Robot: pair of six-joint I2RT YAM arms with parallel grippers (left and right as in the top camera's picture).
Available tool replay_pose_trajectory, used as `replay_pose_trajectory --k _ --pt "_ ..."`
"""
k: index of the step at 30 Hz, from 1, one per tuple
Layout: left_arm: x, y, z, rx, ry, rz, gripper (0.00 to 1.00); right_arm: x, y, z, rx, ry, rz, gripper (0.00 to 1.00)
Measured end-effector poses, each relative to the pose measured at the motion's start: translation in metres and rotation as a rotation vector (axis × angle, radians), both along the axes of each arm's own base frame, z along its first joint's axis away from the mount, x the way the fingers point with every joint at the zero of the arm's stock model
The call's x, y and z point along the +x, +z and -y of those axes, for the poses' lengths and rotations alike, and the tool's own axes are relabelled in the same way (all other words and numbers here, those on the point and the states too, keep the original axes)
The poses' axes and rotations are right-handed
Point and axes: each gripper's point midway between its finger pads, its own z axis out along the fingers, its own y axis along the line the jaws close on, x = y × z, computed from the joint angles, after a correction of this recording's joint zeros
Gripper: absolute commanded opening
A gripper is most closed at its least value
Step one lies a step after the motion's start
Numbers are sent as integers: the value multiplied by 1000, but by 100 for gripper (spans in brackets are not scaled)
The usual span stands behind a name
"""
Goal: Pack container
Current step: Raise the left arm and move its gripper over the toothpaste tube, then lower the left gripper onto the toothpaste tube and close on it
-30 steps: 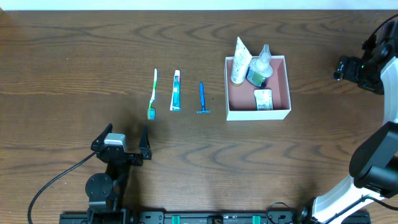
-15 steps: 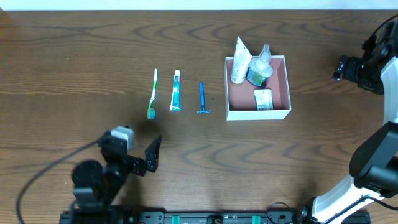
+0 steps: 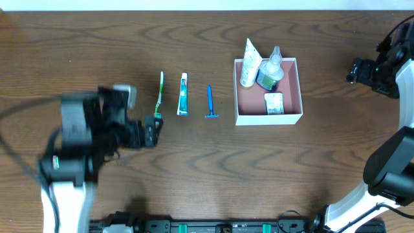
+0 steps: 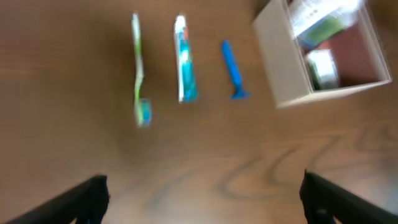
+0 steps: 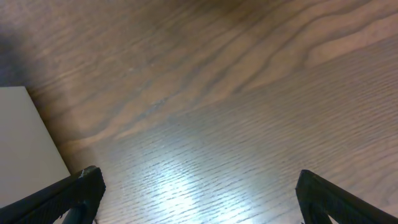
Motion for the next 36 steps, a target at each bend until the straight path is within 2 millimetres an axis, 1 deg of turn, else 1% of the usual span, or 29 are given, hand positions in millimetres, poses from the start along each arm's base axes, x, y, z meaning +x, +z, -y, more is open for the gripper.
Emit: replay_pose_trajectory --k 2,3,5,9,12,17,20,21,24,29,33,36 --pt "18 -1 -3 15 9 -67 98 0 0 0 0 0 0 99" --pt "28 -5 -4 17 12 -95 98 0 0 0 1 -1 1 99" --pt "43 -14 -4 13 18 -127 98 0 0 0 2 -2 1 99" --pt "62 -47 -3 42 11 -210 98 0 0 1 2 -4 1 99" --pt "72 -75 -2 118 9 -279 98 0 0 1 2 -4 1 99" --pt "94 -125 0 220 49 -379 98 0 0 1 2 -4 1 99" --pt "103 -145 5 246 56 -414 98 0 0 1 1 -5 1 99" --pt "106 -149 8 251 56 -417 98 0 0 1 1 -5 1 99" --pt "117 -152 20 252 63 -392 98 0 0 1 1 -5 0 99" --pt "136 -140 45 225 77 -302 98 0 0 1 2 -4 1 99" --pt "138 -137 59 254 83 -270 98 0 0 1 1 -5 1 99" --pt "144 -135 70 266 84 -225 98 0 0 1 1 -5 0 99"
